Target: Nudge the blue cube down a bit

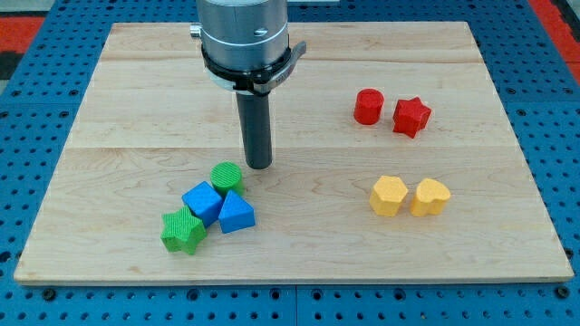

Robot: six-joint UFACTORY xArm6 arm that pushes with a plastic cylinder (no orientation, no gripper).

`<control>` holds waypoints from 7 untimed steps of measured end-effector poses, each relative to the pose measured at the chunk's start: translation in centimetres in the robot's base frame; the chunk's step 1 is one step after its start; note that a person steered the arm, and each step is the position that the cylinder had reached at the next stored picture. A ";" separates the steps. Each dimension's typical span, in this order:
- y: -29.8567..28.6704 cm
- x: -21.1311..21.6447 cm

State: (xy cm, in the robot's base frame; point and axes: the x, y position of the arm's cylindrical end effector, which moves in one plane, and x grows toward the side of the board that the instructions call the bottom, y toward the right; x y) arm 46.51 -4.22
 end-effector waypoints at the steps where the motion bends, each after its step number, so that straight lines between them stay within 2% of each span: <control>1: 0.0 -0.1; 4: -2.0 -0.1; 6: -12.3 0.2; 7: -12.7 2.3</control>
State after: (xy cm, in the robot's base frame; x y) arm 48.82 -16.94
